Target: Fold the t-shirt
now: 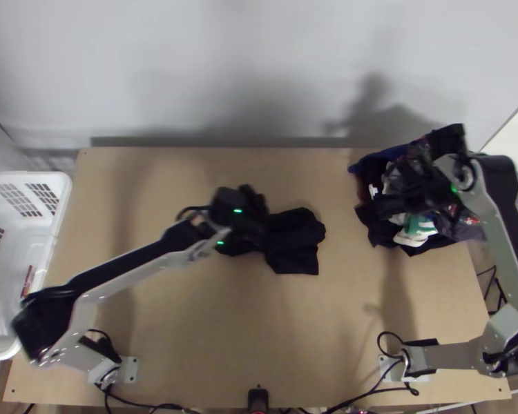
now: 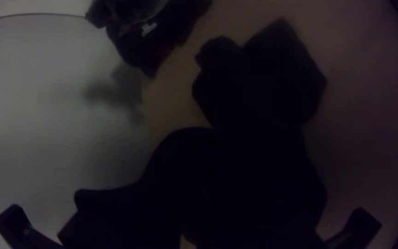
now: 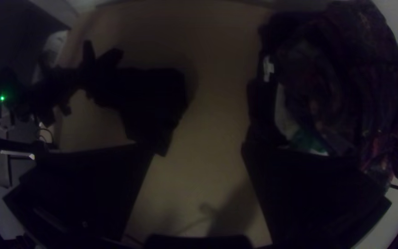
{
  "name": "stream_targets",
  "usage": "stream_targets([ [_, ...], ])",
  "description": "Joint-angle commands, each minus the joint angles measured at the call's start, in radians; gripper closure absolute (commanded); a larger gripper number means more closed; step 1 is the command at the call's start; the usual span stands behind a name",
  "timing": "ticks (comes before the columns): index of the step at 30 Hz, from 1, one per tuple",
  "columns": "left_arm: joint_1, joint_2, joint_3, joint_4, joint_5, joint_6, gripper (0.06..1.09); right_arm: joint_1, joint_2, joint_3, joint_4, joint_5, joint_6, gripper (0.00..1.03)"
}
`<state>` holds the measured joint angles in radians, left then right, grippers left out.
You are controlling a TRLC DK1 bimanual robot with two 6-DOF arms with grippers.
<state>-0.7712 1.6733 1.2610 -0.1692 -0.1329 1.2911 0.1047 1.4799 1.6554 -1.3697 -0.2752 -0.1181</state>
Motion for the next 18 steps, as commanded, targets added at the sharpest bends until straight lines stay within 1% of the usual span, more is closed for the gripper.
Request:
stream_targets([
  [1,-0.158,0.178,0.192,-0.029,-0.022,0.039,1.05,-0.12,-0.061,0.006,-0.026,-0.021,-0.034,0.15],
  [6,-0.214,0.249,0.215,-0.009,-0.013,0.088,1.05,-0.177,-0.096,-0.013,-0.04,-0.035,-0.052,0.15],
  [13,-0.235,0.359,0.252,0.05,0.006,0.195,1.05,-0.18,-0.13,-0.039,-0.04,-0.041,-0.051,0.15],
  [14,-0.237,0.378,0.27,0.057,0.006,0.208,1.03,-0.18,-0.133,-0.04,-0.04,-0.041,-0.051,0.15],
  [15,-0.238,0.396,0.287,0.059,0.004,0.217,0.94,-0.181,-0.136,-0.04,-0.04,-0.041,-0.049,0.15],
  [16,-0.24,0.411,0.294,0.063,0.001,0.234,0.66,-0.181,-0.141,-0.04,-0.04,-0.041,-0.049,0.15],
  [17,-0.237,0.421,0.298,0.063,0.001,0.261,0.3,-0.18,-0.145,-0.04,-0.042,-0.042,-0.048,0.15],
  [18,-0.232,0.427,0.301,0.063,0.003,0.286,0.09,-0.18,-0.148,-0.042,-0.042,-0.044,-0.048,0.15],
])
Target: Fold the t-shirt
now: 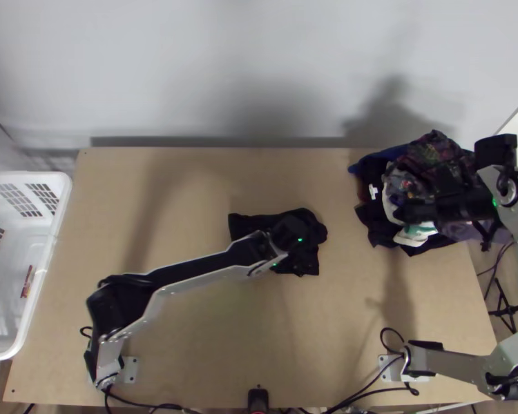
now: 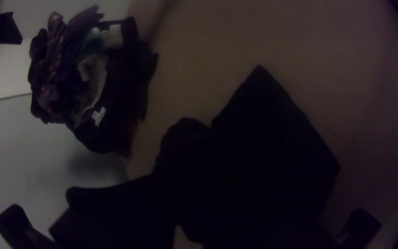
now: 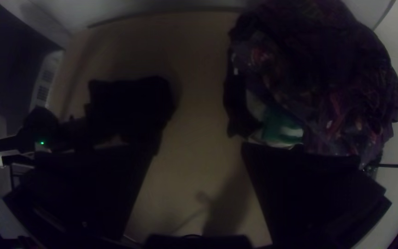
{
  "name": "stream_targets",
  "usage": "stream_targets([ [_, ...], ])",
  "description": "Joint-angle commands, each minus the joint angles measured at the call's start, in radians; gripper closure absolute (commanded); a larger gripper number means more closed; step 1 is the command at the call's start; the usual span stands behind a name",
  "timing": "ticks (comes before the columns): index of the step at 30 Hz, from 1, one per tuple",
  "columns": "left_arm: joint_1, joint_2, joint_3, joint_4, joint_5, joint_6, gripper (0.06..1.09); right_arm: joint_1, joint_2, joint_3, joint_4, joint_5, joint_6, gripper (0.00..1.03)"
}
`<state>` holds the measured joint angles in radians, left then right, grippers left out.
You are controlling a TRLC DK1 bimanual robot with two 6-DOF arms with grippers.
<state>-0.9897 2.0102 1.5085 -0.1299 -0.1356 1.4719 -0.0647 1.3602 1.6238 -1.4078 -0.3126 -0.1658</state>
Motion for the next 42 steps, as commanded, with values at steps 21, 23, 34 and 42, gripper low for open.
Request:
stream_targets([
  [21,0.201,-0.183,0.216,-0.415,0.088,0.08,0.1,0.006,-0.09,-0.051,-0.006,-0.017,0.014,0.15],
  [23,0.244,-0.22,0.202,-0.425,0.087,0.044,0.1,0.011,-0.09,-0.058,-0.006,-0.019,0.017,0.15],
  [34,0.439,-0.432,0.182,-0.698,0.093,-0.605,0.1,0.18,-0.01,-0.079,0.004,-0.016,0.046,0.15],
  [42,0.625,-0.662,0.068,-0.708,0.162,-0.938,0.1,0.425,0.145,-0.094,0.067,0.168,-0.057,0.12],
])
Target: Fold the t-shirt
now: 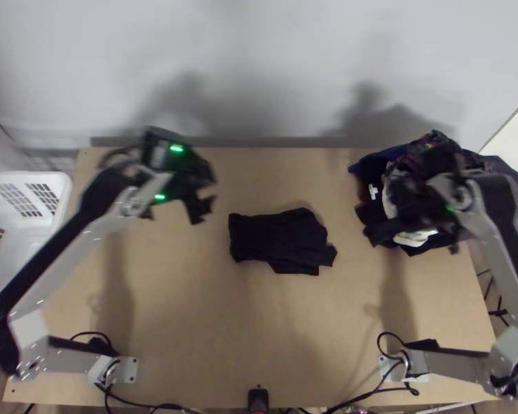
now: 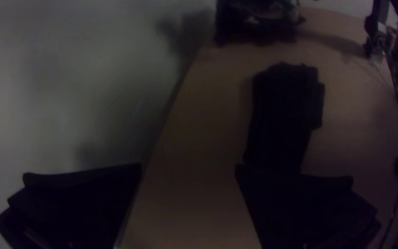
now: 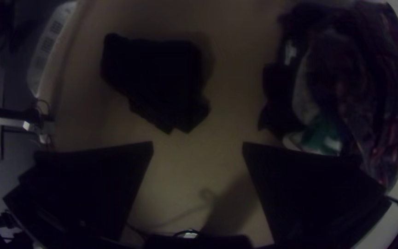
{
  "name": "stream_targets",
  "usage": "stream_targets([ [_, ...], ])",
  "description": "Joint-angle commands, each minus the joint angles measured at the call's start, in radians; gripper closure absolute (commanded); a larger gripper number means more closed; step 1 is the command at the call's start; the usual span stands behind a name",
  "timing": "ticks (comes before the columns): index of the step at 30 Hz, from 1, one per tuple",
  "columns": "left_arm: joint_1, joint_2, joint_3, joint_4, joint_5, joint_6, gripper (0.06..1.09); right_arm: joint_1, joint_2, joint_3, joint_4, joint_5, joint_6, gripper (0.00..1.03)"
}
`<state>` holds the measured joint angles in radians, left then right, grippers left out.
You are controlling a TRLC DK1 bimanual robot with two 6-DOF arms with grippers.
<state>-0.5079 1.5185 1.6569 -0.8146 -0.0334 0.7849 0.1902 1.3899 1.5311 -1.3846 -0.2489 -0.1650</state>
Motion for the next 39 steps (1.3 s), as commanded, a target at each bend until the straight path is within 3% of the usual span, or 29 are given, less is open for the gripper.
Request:
stream_targets([
  [1,0.152,-0.19,-0.103,-0.015,0.09,-0.266,0.1,0.19,0.139,0.008,0.055,0.105,-0.057,0.12],
  [6,0.051,-0.21,-0.204,0.017,0.141,-0.25,0.1,0.315,0.285,0.075,0.085,0.105,-0.018,0.14],
  [11,-0.009,-0.165,-0.292,0.084,0.214,-0.231,0.11,0.434,0.35,0.089,0.156,0.103,0.045,0.27],
  [16,0.02,-0.09,-0.309,0.084,0.277,-0.283,0.11,0.488,0.37,0.069,0.217,0.085,0.035,0.57],
  [19,0.034,-0.096,-0.352,0.107,0.282,-0.297,0.11,0.506,0.371,0.061,0.262,0.062,0.028,0.65],
  [24,0.077,-0.159,-0.419,0.117,0.286,-0.323,0.11,0.575,0.393,0.087,0.268,0.062,-0.024,0.64],
  [25,0.095,-0.181,-0.431,0.117,0.286,-0.326,0.11,0.589,0.4,0.086,0.269,0.063,-0.037,0.59],
  [26,0.118,-0.205,-0.442,0.117,0.286,-0.328,0.11,0.606,0.405,0.08,0.269,0.08,-0.051,0.48],
  [27,0.143,-0.233,-0.454,0.117,0.286,-0.328,0.11,0.632,0.406,0.072,0.269,0.131,-0.059,0.37],
  [31,0.258,-0.337,-0.503,0.109,0.306,-0.329,0.11,0.73,0.402,0.024,0.317,0.283,-0.111,0.25],
  [36,0.356,-0.442,-0.557,0.098,0.311,-0.331,0.11,0.819,0.4,-0.055,0.449,0.453,-0.188,0.24],
  [39,0.402,-0.489,-0.579,0.097,0.317,-0.342,0.11,0.848,0.414,-0.072,0.472,0.476,-0.209,0.22],
])
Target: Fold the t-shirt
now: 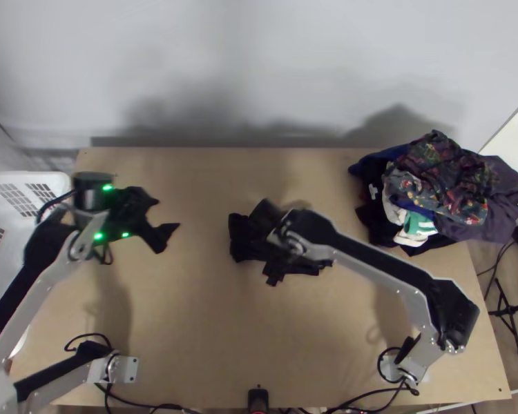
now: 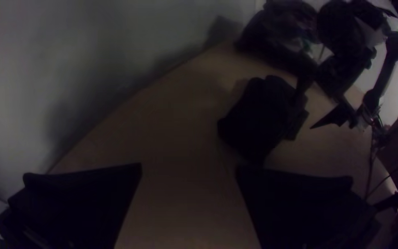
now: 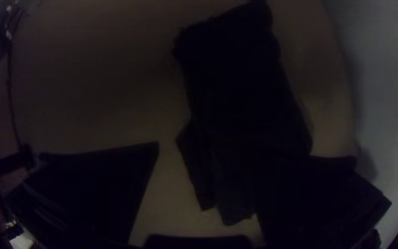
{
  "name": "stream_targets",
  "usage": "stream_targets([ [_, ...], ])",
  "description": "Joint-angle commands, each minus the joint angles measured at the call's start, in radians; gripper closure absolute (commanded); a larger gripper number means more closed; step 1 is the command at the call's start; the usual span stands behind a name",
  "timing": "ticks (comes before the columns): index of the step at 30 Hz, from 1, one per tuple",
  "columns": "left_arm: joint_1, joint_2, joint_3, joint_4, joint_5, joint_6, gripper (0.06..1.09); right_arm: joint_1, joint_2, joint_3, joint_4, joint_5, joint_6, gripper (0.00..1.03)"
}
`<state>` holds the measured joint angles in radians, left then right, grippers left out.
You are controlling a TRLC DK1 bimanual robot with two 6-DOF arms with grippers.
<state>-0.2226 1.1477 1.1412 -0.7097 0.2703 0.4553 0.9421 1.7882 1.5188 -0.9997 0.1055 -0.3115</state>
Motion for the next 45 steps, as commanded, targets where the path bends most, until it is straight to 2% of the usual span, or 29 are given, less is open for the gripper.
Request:
stream_targets([
  [1,0.135,-0.131,-0.069,-0.008,0.024,-0.014,0.11,0.104,0.02,-0.072,0.095,0.131,-0.072,0.2],
  [4,0.178,-0.151,-0.081,-0.008,0.041,-0.021,0.11,0.123,0.02,-0.106,0.131,0.161,-0.101,0.15],
  [8,0.201,-0.166,-0.095,-0.01,0.061,-0.038,0.11,0.136,0.042,-0.129,0.208,0.206,-0.136,0.13],
  [14,0.216,-0.174,-0.121,0.003,0.061,-0.037,0.11,0.146,0.102,-0.128,0.259,0.212,-0.136,0.11],
  [19,0.238,-0.178,-0.13,0.006,0.063,-0.029,0.11,0.155,0.134,-0.146,0.352,0.275,-0.181,0.08],
  [27,0.261,-0.209,-0.155,0.006,0.063,-0.02,0.11,0.165,0.148,-0.166,0.443,0.344,-0.204,0.07],
  [31,0.27,-0.218,-0.15,0.015,0.063,-0.02,0.11,0.167,0.134,-0.193,0.515,0.411,-0.259,0.07],
  [34,0.272,-0.217,-0.159,0.016,0.063,-0.021,0.11,0.165,0.134,-0.216,0.543,0.428,-0.276,0.06],
  [45,0.293,-0.221,-0.163,0.033,0.063,-0.02,0.11,0.123,0.111,-0.298,0.756,0.493,-0.436,0.06],
])
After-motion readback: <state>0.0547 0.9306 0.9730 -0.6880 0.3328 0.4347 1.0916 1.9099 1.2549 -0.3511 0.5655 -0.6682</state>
